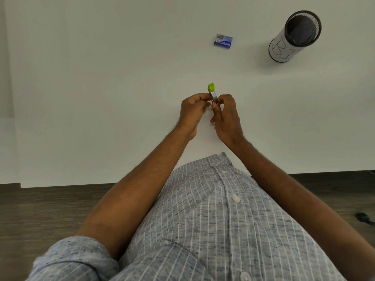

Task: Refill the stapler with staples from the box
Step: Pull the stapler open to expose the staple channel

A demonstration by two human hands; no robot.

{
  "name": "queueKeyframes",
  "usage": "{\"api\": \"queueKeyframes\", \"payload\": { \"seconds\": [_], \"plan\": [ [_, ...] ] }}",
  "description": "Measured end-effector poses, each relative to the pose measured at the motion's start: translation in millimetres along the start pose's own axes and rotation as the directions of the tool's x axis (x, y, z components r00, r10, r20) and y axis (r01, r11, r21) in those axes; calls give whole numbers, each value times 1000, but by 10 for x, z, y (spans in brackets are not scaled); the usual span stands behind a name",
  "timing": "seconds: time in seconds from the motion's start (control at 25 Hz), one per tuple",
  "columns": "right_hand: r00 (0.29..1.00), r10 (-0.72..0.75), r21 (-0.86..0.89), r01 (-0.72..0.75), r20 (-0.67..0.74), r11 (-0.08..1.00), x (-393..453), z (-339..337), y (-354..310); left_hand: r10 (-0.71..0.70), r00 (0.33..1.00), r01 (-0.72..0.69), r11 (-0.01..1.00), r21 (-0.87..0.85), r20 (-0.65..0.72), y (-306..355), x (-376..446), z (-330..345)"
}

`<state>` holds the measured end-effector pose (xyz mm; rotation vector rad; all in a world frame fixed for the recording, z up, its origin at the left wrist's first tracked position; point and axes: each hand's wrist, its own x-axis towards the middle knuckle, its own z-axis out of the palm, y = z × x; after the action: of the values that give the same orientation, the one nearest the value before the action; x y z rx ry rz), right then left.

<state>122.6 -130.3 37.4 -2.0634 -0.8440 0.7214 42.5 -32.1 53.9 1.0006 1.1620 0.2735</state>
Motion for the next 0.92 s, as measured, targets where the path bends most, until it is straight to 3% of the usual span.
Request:
{"api": "queueKeyframes", "payload": {
  "seconds": [0.08, 0.28, 0.52, 0.72, 0.92],
  "plan": [
    [998, 28, 38, -26, -52, 999, 3, -44, -25, 14, 999, -11, 998, 66, -47, -19, 22, -4],
    [989, 105, -52, -111, -104, 993, 36, -203, 62, 108, 980, -67, 971, 231, -170, -24, 63, -53],
    [980, 169, -77, -178, -110, 981, -30, -206, 79, 208, 960, -136, 932, 336, -186, -85, 67, -60],
    [987, 160, -334, -140, 32, 932, -14, -187, 71, 340, 914, -204, 857, 473, -222, -135, 101, -114],
    [984, 172, -372, -146, 38, 917, 26, -176, 29, 297, 938, -161, 830, 534, -177, -135, 159, -153]
  ]
}}
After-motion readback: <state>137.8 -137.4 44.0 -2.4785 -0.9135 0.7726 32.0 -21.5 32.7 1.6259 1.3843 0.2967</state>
